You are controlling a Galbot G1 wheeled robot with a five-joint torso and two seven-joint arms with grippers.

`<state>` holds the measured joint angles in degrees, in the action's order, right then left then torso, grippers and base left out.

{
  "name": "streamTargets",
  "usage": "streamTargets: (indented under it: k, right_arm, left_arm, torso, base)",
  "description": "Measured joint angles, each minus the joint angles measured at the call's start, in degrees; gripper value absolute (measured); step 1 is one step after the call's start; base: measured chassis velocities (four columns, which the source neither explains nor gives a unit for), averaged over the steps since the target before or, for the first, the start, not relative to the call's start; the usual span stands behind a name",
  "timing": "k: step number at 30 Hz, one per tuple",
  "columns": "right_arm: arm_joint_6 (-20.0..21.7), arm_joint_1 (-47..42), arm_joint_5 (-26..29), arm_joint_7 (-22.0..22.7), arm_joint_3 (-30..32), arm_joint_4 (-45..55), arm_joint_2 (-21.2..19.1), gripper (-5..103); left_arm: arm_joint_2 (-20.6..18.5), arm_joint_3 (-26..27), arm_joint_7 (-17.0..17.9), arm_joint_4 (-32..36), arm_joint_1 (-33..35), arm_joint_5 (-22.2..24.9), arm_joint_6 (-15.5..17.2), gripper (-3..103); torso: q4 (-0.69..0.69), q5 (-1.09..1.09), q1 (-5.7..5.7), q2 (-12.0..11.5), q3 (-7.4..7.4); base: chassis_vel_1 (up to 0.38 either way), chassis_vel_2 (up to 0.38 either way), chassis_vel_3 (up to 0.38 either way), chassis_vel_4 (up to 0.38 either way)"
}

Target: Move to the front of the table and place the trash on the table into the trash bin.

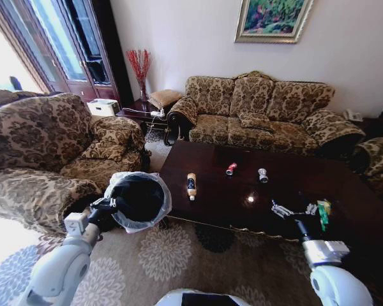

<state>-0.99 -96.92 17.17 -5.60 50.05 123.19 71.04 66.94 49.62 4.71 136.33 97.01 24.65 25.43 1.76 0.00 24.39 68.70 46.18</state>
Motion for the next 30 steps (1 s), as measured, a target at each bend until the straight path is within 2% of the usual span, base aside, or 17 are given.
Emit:
streamTargets:
  k: [5,7,10,13,15,16,18,20,22,23,26,28,30]
  right_arm:
    - [3.52,0.37,1.68,-1.76,-2.11,-0.11,-0.99,100]
    - [5.67,1.71,3.04,-4.23,-5.52,-1.97,-2.63,100]
    - [7.31,3.01,3.72,-4.40,-8.61,-3.56,-3.90,100]
    - [8.82,7.90,4.61,-1.81,-15.28,-7.42,-6.49,100]
    - [8.81,9.22,4.66,-1.05,-16.71,-8.32,-7.11,100]
    - [8.56,14.13,5.23,0.66,-21.26,-11.97,-8.95,100]
    - [8.47,21.01,7.55,2.06,-26.62,-17.31,-10.31,100]
    - [8.46,23.22,8.69,2.42,-28.34,-19.19,-10.53,100]
    - [8.38,32.03,12.72,3.68,-35.77,-26.37,-10.12,100]
    - [8.38,32.03,12.72,3.68,-35.77,-26.37,-10.12,100]
    - [6.57,40.50,14.12,3.51,-43.86,-35.34,-7.36,100]
    - [6.24,41.76,14.02,3.32,-45.23,-36.68,-6.66,100]
    - [6.66,45.41,13.34,4.15,-49.49,-40.25,-3.97,100]
  left_arm:
    - [0.27,-0.31,0.27,-0.02,0.06,0.25,-2.05,1]
    - [0.40,-0.58,0.33,-0.02,0.16,0.30,-2.60,1]
    - [-0.39,-1.45,0.33,-0.32,-0.28,0.45,-2.43,1]
    - [-2.80,-2.55,-0.52,-1.32,-0.94,0.76,-1.11,1]
    - [-3.16,-2.56,-0.59,-1.54,-0.89,0.83,-1.01,1]
    - [-3.82,-2.30,-0.75,-2.17,-0.66,0.82,-0.97,1]
    - [-4.79,-2.14,-1.79,-3.18,-0.76,0.44,-1.49,1]
    - [-5.41,-2.28,-2.03,-3.51,-0.90,0.34,-1.66,1]
    - [-6.04,-2.21,-1.98,-3.86,-0.58,0.39,-2.24,1]
    - [-6.04,-2.21,-1.98,-3.86,-0.58,0.39,-2.24,1]
    - [-6.87,-1.29,0.31,-4.55,-0.88,1.12,-2.33,1]
    - [-7.22,-1.15,0.66,-4.79,-1.17,1.30,-2.33,1]
    - [-8.47,-0.65,1.10,-5.54,-2.04,1.93,-2.30,1]
  torso:
    - [-0.01,0.01,0.30,0.55,0.33]
    - [-0.01,0.01,0.34,0.74,0.40]
    - [0.01,0.00,0.29,0.77,0.39]
    - [-0.03,-0.01,0.26,0.73,0.36]
    - [-0.04,-0.01,0.25,0.70,0.36]
    - [-0.01,-0.01,0.26,0.63,0.34]
    - [0.07,0.01,0.27,0.52,0.32]
    - [0.03,0.00,0.26,0.49,0.30]
    - [-0.02,-0.02,0.24,0.42,0.26]
    - [-0.02,-0.02,0.24,0.42,0.26]
    - [0.02,0.00,0.16,0.34,0.20]
    - [0.03,-0.01,0.14,0.32,0.18]
    - [0.00,-0.03,0.11,0.27,0.15]
  base:
    - [-0.057,0.090,0.069,-0.056]
    - [0.000,0.000,0.000,0.000]
    - [0.000,0.000,0.000,0.000]
    - [0.000,0.000,0.000,0.000]
    - [0.000,0.000,0.000,0.000]
    - [0.000,0.000,0.000,0.000]
    - [0.000,0.000,0.000,0.000]
    - [0.000,0.000,0.000,0.000]
    - [0.000,0.000,0.000,0.000]
    - [0.000,0.000,0.000,0.000]
    - [0.000,0.000,0.000,0.000]
    - [0.000,0.000,0.000,0.000]
    - [0.000,0.000,0.000,0.000]
